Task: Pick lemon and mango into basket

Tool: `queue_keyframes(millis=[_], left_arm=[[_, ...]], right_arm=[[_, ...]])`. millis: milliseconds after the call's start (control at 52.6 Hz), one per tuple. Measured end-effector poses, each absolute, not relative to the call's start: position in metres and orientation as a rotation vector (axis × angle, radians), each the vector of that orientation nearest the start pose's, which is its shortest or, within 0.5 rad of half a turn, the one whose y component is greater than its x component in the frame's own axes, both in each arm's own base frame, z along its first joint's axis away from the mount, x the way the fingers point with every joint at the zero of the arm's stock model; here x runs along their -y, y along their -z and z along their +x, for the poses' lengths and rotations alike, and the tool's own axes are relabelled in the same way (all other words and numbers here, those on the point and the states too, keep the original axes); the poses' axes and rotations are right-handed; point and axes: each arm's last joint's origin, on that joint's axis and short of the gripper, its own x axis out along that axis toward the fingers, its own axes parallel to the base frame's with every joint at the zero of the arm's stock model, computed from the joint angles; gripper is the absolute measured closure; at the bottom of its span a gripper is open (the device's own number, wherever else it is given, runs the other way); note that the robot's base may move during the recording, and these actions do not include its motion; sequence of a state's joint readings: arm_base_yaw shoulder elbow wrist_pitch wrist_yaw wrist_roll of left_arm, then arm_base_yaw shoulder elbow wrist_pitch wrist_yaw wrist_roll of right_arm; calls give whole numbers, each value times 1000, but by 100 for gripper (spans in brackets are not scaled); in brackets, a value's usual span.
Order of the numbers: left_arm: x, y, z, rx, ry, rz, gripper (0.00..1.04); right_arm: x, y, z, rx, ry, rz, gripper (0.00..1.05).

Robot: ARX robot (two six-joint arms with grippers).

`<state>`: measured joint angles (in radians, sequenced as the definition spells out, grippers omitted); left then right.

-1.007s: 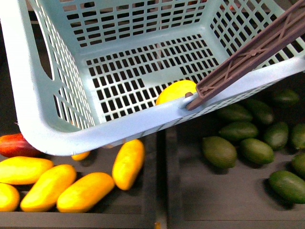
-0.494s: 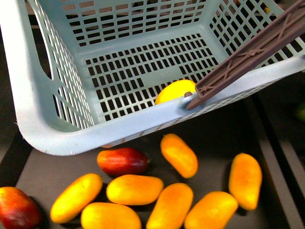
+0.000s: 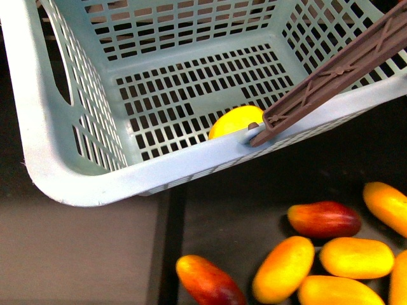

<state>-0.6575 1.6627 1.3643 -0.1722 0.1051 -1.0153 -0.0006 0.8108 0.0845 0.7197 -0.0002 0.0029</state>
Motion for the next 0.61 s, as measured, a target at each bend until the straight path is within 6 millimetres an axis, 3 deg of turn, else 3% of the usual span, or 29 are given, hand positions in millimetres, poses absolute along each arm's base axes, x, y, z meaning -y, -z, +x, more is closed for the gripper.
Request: queue_keyframes(millis=[323,437,608], left_arm=[[230,-308,304,-762,408,-804,99],[232,-308,303,-780,424,-816,99],[236,-308,300,-795,449,-813,99]], right_arm=[[0,-176,158,-10,-6,3,9],[5,-182,171,-294,40,66,9],[21,-179,196,-363,-42,66,9]])
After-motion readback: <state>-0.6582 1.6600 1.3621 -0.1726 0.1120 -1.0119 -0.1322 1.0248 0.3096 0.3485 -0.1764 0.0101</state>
